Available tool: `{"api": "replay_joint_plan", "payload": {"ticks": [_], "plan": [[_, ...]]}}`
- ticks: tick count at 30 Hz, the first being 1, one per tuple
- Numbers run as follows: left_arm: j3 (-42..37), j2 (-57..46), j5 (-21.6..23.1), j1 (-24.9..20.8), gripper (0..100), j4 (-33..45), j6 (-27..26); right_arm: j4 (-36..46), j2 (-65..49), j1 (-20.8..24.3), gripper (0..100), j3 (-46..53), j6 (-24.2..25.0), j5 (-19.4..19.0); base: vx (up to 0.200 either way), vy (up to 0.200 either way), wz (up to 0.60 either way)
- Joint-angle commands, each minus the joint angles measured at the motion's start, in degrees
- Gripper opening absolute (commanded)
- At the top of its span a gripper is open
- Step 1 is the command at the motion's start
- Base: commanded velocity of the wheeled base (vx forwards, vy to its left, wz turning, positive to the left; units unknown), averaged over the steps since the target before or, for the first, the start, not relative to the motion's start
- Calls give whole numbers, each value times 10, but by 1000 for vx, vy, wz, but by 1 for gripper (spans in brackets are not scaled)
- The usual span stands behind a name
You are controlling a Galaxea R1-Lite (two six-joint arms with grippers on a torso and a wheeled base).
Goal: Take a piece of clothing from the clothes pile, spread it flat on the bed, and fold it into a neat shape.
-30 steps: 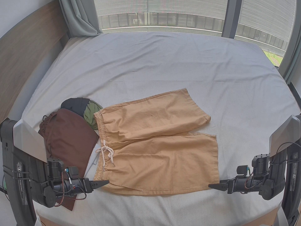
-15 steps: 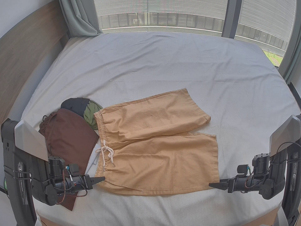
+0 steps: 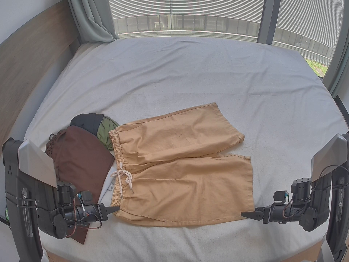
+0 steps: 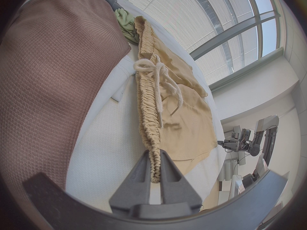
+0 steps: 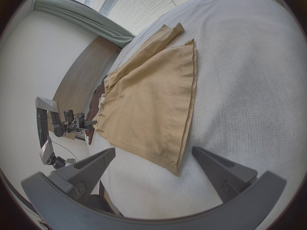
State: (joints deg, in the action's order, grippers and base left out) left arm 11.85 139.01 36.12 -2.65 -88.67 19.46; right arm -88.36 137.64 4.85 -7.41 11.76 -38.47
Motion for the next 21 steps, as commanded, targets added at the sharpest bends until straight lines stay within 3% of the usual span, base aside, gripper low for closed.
{"api": "replay_joint_plan", "payload": {"ticks": [1, 5, 6, 21], "plan": [[0, 2, 0, 0, 0, 0, 0, 0, 5, 1, 100, -3, 0, 1, 0, 0, 0], [0, 2, 0, 0, 0, 0, 0, 0, 12, 2, 100, -8, 1, 1, 0, 0, 0], [0, 2, 1, 0, 0, 0, 0, 0, 12, 2, 0, -8, 2, 1, 0, 0, 0], [-2, -1, 16, 1, 0, -1, -6, 0, 12, 6, 0, -8, 4, 2, 0, 0, 0]]}}
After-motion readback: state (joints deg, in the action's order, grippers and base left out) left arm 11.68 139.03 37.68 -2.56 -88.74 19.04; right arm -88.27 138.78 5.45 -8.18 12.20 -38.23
